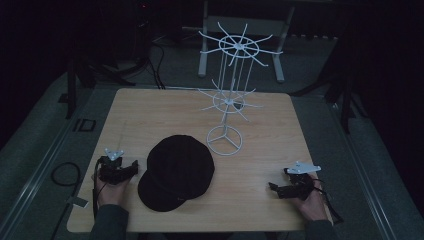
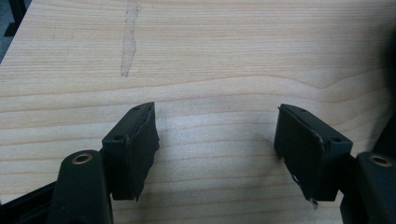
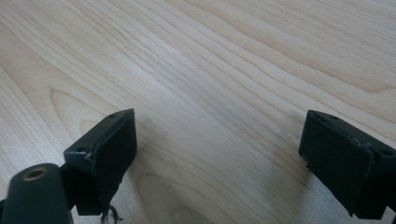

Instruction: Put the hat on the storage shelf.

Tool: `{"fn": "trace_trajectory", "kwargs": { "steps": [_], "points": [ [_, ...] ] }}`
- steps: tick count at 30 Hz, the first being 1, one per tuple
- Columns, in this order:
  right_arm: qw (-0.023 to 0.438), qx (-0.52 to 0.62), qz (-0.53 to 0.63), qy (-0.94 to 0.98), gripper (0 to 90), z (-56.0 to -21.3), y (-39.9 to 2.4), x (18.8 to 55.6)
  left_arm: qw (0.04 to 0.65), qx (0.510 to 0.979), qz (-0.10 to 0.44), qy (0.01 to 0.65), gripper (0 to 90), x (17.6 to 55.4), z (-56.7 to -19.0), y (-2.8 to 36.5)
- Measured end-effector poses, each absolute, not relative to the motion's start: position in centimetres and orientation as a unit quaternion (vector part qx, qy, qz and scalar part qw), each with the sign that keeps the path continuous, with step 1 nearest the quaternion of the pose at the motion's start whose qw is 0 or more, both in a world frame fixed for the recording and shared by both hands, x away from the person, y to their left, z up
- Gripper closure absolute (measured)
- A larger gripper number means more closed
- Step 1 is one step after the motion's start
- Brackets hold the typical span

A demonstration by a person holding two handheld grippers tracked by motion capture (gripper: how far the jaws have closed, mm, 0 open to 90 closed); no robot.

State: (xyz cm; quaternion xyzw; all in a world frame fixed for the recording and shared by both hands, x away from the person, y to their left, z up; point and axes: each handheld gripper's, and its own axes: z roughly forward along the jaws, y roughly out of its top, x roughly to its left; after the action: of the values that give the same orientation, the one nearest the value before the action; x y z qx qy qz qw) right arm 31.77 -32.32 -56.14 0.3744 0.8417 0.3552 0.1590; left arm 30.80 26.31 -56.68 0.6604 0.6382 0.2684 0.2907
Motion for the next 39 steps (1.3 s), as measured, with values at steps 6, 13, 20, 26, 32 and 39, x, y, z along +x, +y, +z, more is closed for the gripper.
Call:
{"fn": "trace_trajectory", "kwargs": {
  "steps": [6,13,20,26,32,39],
  "points": [
    [0.161,0.372,0.356,0.842,13.2,-56.1,-32.3,31.6,0.286,0.666,0.264,0.636,31.4,30.8,-56.5,26.3],
    [0.162,0.375,0.356,0.841,13.1,-56.1,-32.2,31.5,0.281,0.676,0.253,0.633,38.0,30.7,-56.2,26.3],
    [0.162,0.377,0.356,0.84,13.1,-56.1,-32.1,31.4,0.29,0.693,0.228,0.62,51.1,30.3,-55.8,26.4],
    [0.162,0.377,0.356,0.84,13.1,-56.1,-32.1,31.4,0.298,0.697,0.224,0.613,54.7,30.2,-55.3,26.5],
    [0.162,0.377,0.356,0.84,13.2,-56.1,-32.1,31.3,0.308,0.703,0.224,0.6,54.8,30.0,-54.4,26.4],
    [0.162,0.377,0.356,0.84,13.2,-56.1,-32.1,31.3,0.316,0.706,0.196,0.602,52.8,30.0,-53.6,26.6]
  ]
}}
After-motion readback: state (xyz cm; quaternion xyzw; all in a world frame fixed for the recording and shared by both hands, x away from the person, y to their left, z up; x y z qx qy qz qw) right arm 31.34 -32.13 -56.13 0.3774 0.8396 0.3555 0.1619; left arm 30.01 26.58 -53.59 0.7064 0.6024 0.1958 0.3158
